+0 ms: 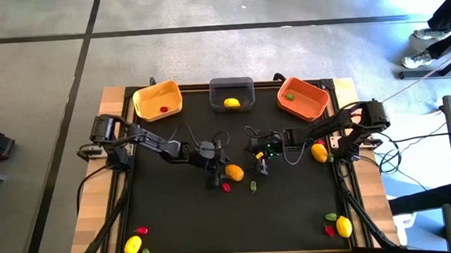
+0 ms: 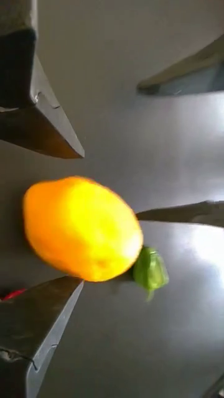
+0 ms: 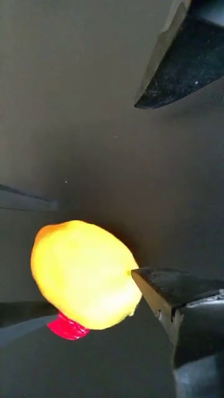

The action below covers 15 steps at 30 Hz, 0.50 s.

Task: Sort produce into baskets
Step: Put the yellow lemon into the black bin

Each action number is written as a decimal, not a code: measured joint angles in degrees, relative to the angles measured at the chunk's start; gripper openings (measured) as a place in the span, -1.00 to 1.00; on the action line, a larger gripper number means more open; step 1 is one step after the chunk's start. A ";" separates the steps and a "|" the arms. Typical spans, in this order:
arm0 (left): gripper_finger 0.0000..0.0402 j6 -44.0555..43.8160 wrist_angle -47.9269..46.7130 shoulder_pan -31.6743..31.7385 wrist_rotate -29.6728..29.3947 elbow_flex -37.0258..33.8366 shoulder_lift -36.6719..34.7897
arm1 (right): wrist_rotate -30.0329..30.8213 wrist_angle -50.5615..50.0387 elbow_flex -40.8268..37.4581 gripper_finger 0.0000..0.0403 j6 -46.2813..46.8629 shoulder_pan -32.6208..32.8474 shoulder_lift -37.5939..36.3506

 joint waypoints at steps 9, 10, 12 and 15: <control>0.60 -0.62 3.20 0.03 2.17 0.00 1.55 | 0.00 0.02 0.00 0.85 0.00 0.02 0.00; 0.60 -0.26 3.31 0.02 2.18 0.00 1.55 | 0.00 0.03 0.00 0.85 -0.02 0.02 0.00; 0.60 -0.15 3.25 0.04 2.59 0.00 1.55 | 0.00 0.02 0.00 0.85 0.00 0.02 0.00; 0.60 -0.09 3.48 0.04 2.79 0.00 1.55 | 0.00 0.02 0.00 0.85 0.00 0.02 0.00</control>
